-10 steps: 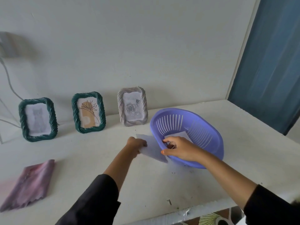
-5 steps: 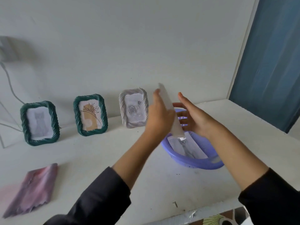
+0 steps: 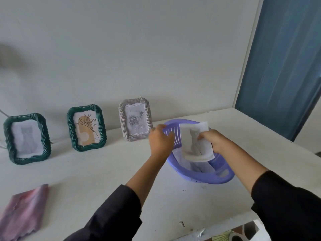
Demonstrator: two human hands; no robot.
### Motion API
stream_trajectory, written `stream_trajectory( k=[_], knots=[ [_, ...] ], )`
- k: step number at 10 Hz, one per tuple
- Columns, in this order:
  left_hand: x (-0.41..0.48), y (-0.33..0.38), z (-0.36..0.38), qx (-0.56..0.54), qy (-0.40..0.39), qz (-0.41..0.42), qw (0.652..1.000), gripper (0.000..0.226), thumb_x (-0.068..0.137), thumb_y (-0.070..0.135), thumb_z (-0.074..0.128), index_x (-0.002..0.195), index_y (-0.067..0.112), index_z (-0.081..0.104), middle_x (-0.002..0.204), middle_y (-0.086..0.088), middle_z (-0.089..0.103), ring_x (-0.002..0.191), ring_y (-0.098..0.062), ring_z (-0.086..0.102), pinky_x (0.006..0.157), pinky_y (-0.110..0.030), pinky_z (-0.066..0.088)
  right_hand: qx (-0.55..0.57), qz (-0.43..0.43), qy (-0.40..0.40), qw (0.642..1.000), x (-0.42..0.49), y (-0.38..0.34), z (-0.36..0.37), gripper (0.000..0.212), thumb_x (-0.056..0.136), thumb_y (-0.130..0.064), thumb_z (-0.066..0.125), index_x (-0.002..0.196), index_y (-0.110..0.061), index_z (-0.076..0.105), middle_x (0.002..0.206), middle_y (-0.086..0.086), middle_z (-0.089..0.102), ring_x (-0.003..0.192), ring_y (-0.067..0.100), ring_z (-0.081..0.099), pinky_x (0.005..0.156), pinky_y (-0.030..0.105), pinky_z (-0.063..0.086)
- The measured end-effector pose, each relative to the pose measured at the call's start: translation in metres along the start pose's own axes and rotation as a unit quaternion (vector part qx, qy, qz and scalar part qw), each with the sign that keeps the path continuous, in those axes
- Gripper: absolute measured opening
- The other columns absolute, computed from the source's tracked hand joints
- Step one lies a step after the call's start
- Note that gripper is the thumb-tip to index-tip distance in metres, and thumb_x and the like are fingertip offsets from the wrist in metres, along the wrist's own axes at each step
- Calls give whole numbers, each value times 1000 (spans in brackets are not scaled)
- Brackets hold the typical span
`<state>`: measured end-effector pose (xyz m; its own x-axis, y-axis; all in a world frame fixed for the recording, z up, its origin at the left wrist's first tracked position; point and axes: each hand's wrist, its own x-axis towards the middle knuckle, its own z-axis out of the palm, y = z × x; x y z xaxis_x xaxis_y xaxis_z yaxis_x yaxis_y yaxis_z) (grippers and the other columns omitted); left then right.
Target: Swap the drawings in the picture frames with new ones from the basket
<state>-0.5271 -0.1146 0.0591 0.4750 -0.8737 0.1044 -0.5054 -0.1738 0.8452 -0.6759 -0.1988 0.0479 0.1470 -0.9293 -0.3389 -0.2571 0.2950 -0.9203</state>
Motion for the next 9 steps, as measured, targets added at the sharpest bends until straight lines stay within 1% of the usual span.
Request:
stream_trajectory(
  k=[1, 2, 3, 4, 5, 6, 7, 8, 9],
  knots=[
    [5, -23, 3, 34, -41, -78, 996, 53, 86, 13, 52, 137, 9, 39, 135, -21, 41, 123, -37, 44, 107, -40, 36, -195, 13, -34, 980, 15, 7, 4, 37, 85, -4, 55, 121, 0, 53, 117, 19, 58, 106, 33, 56, 90, 38, 46],
    [6, -30, 6, -24, -79, -94, 992, 53, 87, 4, 45, 139, 9, 32, 133, -20, 46, 116, -36, 51, 88, -32, 44, -327, 36, -73, 941, 27, 13, 11, 47, 81, -10, 61, 127, -5, 49, 131, 16, 52, 118, 33, 51, 100, 41, 44],
    [10, -33, 7, -54, -85, -101, 990, 56, 89, 1, 42, 141, 11, 28, 133, -17, 49, 115, -34, 52, 80, -32, 42, -391, 40, -84, 916, 20, 13, 20, 52, 83, -13, 61, 131, -4, 45, 134, 15, 50, 119, 34, 51, 96, 38, 45],
    [11, -35, 7, -57, -84, -101, 990, 58, 89, 1, 43, 143, 12, 26, 135, -16, 48, 117, -33, 52, 82, -32, 42, -431, 27, -60, 900, 13, 12, 23, 54, 85, -14, 62, 133, -2, 40, 135, 16, 46, 122, 34, 47, 85, 34, 41],
    [12, -36, 8, -57, -86, -100, 990, 59, 90, 1, 44, 144, 12, 25, 137, -15, 46, 118, -32, 51, 84, -33, 42, -458, 14, -53, 887, 16, 14, 20, 55, 84, -15, 65, 130, -2, 39, 132, 16, 47, 113, 32, 51, 79, 32, 41],
    [13, -38, 9, -58, -89, -99, 989, 61, 90, 1, 44, 146, 13, 23, 138, -16, 46, 118, -32, 51, 86, -35, 45, -497, 21, -70, 865, 16, 17, 17, 29, 83, -20, 66, 102, -7, 50, 99, 12, 54, 90, 30, 55, 62, 29, 43],
    [15, -39, 8, -64, -95, -94, 989, 61, 89, 2, 46, 145, 13, 24, 135, -16, 48, 116, -33, 53, 88, -38, 47, -520, 29, -83, 849, 13, 18, 19, 23, 85, -26, 63, 95, -11, 49, 77, 4, 47, 68, 21, 50, 61, 27, 43],
    [14, -39, 3, -43, -113, -84, 989, 62, 90, 8, 50, 146, 13, 25, 138, -15, 46, 120, -34, 51, 98, -43, 47, -540, 16, -65, 839, 8, 15, 24, 50, 90, -26, 57, 132, -4, 42, 119, 13, 54, 107, 29, 55, 88, 33, 43],
    [16, -35, -10, 22, -108, -69, 992, 55, 93, 19, 50, 144, 9, 32, 144, -14, 43, 130, -30, 44, 105, -37, 38, -542, -72, 17, 837, 6, 4, 31, 35, 97, -23, 43, 125, -3, 48, 131, 14, 53, 116, 31, 53, 85, 31, 41]
  ],
)
